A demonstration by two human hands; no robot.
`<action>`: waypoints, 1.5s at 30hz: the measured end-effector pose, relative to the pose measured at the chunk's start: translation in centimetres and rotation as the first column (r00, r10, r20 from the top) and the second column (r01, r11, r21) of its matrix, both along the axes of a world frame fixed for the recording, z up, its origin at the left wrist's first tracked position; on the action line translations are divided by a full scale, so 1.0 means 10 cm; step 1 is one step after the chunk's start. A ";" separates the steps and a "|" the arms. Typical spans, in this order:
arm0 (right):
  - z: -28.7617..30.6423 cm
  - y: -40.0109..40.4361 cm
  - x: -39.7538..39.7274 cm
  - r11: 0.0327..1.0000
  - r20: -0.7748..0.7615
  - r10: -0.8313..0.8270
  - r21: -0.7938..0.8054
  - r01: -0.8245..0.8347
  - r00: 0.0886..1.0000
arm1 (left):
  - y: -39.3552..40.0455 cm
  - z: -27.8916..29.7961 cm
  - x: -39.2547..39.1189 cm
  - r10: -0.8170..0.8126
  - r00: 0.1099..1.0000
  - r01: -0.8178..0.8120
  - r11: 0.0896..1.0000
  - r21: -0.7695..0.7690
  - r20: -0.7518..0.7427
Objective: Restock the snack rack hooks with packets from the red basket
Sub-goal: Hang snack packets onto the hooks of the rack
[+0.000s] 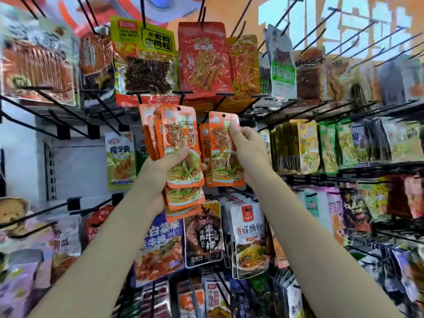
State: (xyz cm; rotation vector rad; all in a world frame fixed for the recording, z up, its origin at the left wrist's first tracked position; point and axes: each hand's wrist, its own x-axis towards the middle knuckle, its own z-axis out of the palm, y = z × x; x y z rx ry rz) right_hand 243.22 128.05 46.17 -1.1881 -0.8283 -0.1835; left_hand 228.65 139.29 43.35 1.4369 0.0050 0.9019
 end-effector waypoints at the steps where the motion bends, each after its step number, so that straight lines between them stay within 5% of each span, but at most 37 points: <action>1: 0.02 0.02 0.01 1.000 -0.003 -0.001 0.006 0.001 1.000 | 0.01 0.01 0.00 -0.004 1.000 0.004 1.000 0.005 -0.004; 9: 0.03 0.15 0.15 0.998 -0.024 -0.046 0.037 0.047 0.999 | 0.06 0.02 0.04 -0.006 1.000 0.006 1.000 0.013 -0.019; 13: 0.00 0.08 0.05 0.971 0.134 -0.209 0.145 0.190 0.969 | 0.04 0.04 0.07 -0.005 1.000 0.005 1.000 0.023 -0.007; 16: 0.00 0.07 -0.13 0.997 0.259 -0.074 0.021 0.071 0.963 | 0.06 0.07 0.08 -0.018 1.000 0.018 0.999 0.026 -0.001; 20: 0.00 0.15 -0.27 0.992 0.248 0.117 -0.075 -0.102 0.962 | 0.08 0.08 0.06 -0.026 1.000 0.027 0.999 0.040 -0.014; 26: -0.01 0.14 -0.14 0.975 0.077 0.205 0.068 -0.210 0.976 | 0.17 0.04 -0.01 0.039 0.999 -0.040 0.999 -0.023 -0.016; 32: -0.04 0.03 0.05 0.985 -0.050 0.142 0.101 -0.136 0.989 | 0.17 0.09 -0.08 0.010 1.000 -0.009 0.996 0.090 -0.008; 45: 0.07 0.16 0.15 0.998 -0.051 -0.057 0.028 0.058 0.997 | 0.06 0.04 0.10 -0.012 0.999 0.007 0.994 0.108 0.046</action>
